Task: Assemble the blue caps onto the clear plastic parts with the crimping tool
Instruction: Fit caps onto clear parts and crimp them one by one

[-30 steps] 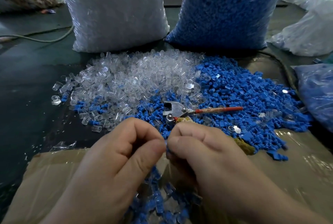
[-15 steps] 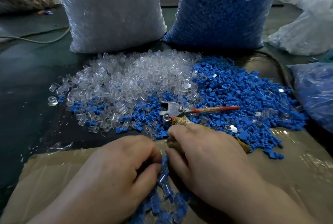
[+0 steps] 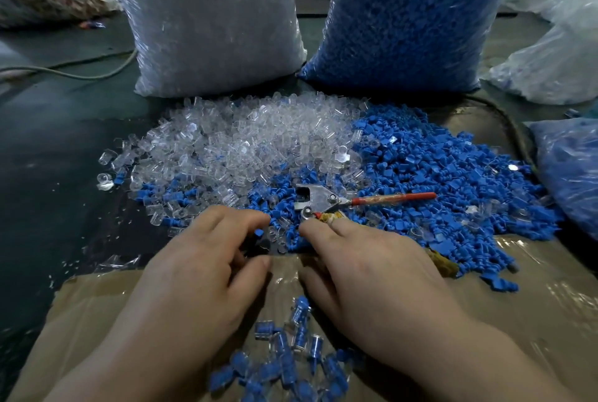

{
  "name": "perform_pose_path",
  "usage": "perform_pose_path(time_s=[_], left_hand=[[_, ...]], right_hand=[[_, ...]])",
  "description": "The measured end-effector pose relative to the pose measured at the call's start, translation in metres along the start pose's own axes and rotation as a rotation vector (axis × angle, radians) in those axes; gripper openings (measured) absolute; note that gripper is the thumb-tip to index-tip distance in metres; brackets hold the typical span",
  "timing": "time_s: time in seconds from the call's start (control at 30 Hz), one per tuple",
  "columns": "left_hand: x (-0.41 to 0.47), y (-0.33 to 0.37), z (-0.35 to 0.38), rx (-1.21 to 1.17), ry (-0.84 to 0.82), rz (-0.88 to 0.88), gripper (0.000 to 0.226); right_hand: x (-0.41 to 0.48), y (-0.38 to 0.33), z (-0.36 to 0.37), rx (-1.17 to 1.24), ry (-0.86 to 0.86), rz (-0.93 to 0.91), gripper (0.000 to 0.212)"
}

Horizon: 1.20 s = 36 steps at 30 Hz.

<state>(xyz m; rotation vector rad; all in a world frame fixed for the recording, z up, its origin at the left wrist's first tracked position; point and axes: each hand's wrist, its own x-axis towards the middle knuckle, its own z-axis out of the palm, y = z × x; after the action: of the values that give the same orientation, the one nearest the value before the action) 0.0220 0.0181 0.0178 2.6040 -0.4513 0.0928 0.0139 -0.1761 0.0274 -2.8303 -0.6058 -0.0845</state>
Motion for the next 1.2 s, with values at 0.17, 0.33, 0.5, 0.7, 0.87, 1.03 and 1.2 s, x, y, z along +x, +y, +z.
perform_pose_path(time_s=[0.17,0.33,0.5,0.7,0.87,1.03,1.2], left_hand=[[0.006,0.006,0.006,0.228,-0.066,0.031,0.047],[0.006,0.005,0.009,0.210,0.010,0.119,0.025],[0.006,0.008,0.011,0.140,0.007,0.106,0.013],[0.007,0.006,0.015,0.163,0.018,0.072,0.048],[0.009,0.003,0.017,0.130,0.054,0.146,0.028],[0.009,-0.003,0.018,0.008,0.025,0.049,0.022],[0.009,-0.001,0.017,-0.012,0.078,0.004,0.020]], right_hand=[[0.012,-0.004,0.012,-0.174,-0.004,0.056,0.053],[0.014,-0.004,0.009,-0.142,-0.073,0.066,0.023],[0.013,-0.003,0.006,-0.093,-0.115,0.020,0.012],[0.013,0.001,0.006,-0.063,-0.127,-0.001,0.023],[0.012,0.002,0.004,0.001,-0.112,-0.015,0.019],[0.012,-0.002,0.004,0.055,-0.103,-0.045,0.008],[0.011,-0.001,0.007,0.088,-0.054,-0.040,0.011]])
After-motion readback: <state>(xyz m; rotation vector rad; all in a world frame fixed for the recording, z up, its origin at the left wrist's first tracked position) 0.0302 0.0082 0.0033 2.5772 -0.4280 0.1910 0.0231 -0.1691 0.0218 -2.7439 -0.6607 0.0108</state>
